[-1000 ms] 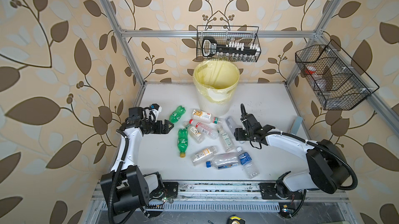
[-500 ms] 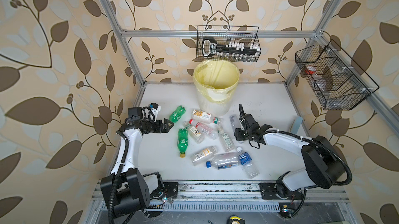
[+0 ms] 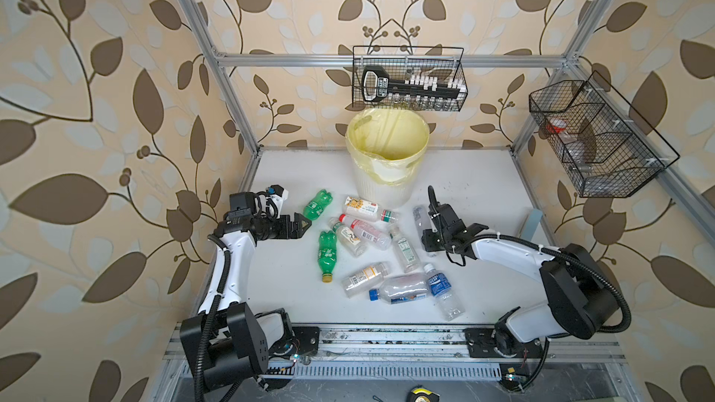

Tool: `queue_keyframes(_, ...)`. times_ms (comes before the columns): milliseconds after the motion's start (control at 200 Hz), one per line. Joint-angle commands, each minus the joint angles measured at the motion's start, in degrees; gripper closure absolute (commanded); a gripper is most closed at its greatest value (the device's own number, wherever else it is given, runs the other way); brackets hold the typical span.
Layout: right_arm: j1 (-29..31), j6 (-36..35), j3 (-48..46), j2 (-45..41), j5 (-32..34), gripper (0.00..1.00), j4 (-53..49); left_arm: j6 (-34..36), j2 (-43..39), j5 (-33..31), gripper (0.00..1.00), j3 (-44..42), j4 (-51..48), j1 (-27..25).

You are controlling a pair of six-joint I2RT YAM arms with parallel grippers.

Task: Throw the plastic bottles in the bin
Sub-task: 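Close the right gripper on the clear blue-capped bottle and lift it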

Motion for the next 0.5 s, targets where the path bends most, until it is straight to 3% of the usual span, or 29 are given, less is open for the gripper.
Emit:
queue_keyframes(0,0.1,-0.4,-1.0,-1.8,0.3,0.62,0.4,2.5,0.5,1.7,0.01,2.3,-2.5,0.4)
queue_keyframes(495,-1.1,1.5,-2.5,-10.7,-2.4,0.62,-1.6,3.7,0.6,1.7,0.01,2.2,-3.1,0.8)
